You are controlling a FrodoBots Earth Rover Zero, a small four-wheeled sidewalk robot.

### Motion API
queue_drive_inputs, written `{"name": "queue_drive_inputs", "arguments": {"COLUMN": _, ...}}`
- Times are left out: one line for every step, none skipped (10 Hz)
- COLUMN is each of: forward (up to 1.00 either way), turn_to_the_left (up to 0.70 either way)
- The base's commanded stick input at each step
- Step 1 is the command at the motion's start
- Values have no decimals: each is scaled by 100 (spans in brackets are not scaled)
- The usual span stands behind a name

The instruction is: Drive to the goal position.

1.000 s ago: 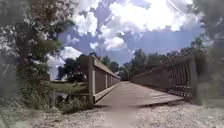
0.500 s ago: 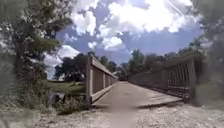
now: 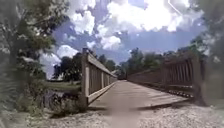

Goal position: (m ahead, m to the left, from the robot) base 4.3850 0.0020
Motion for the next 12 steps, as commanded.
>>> {"name": "queue_drive_inputs", "arguments": {"forward": 70, "turn_to_the_left": 2}}
{"name": "queue_drive_inputs", "arguments": {"forward": 70, "turn_to_the_left": 14}}
{"name": "queue_drive_inputs", "arguments": {"forward": 70, "turn_to_the_left": 27}}
{"name": "queue_drive_inputs", "arguments": {"forward": 70, "turn_to_the_left": 35}}
{"name": "queue_drive_inputs", "arguments": {"forward": 70, "turn_to_the_left": 35}}
{"name": "queue_drive_inputs", "arguments": {"forward": 70, "turn_to_the_left": 35}}
{"name": "queue_drive_inputs", "arguments": {"forward": 70, "turn_to_the_left": 29}}
{"name": "queue_drive_inputs", "arguments": {"forward": 70, "turn_to_the_left": 12}}
{"name": "queue_drive_inputs", "arguments": {"forward": 70, "turn_to_the_left": 0}}
{"name": "queue_drive_inputs", "arguments": {"forward": 70, "turn_to_the_left": 0}}
{"name": "queue_drive_inputs", "arguments": {"forward": 70, "turn_to_the_left": 0}}
{"name": "queue_drive_inputs", "arguments": {"forward": 70, "turn_to_the_left": 0}}
